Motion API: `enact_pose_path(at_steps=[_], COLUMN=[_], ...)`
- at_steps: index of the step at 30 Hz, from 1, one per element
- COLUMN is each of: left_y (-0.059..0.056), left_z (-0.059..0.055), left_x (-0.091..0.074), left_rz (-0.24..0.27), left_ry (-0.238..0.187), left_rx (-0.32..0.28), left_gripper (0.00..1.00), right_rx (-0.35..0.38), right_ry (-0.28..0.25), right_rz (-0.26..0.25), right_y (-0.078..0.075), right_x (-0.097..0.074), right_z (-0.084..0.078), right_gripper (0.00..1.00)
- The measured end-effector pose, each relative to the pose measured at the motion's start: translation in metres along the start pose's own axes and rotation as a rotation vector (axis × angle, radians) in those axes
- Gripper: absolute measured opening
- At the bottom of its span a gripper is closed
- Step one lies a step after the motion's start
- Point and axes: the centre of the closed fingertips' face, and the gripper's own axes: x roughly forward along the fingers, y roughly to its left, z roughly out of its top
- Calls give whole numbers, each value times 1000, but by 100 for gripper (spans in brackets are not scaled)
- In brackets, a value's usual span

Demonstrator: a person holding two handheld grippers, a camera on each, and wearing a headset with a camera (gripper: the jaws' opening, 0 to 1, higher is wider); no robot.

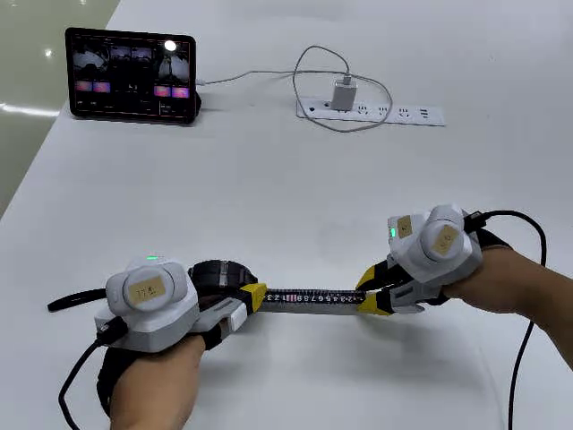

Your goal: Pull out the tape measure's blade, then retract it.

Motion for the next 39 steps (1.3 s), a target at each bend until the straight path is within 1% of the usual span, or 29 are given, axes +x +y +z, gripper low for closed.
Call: enact_pose_path(at_steps=[11, 16, 18, 25, 35, 39], left_y=[-1, 0, -1, 0, -1, -1], left_z=[0, 0, 0, 0, 0, 0], left_x=[0, 0, 0, 0, 0, 0], left_rz=[-5, -7, -8, -10, -12, -11], left_ry=[-1, -1, -2, -5, -5, -5], left_rx=[-7, -11, -14, -12, -12, -14], left_gripper=[59, 59, 59, 59, 60, 60], right_rx=[-20, -21, -10, -25, -23, -28], right_ry=[-17, -30, -41, -49, -77, -81], right_rz=[17, 27, 38, 53, 74, 81], right_y=[-2, -2, -2, -1, 1, 0], right_x=[12, 18, 21, 31, 44, 48], right_z=[17, 27, 31, 44, 64, 68], right_gripper=[10, 10, 10, 10, 10, 10])
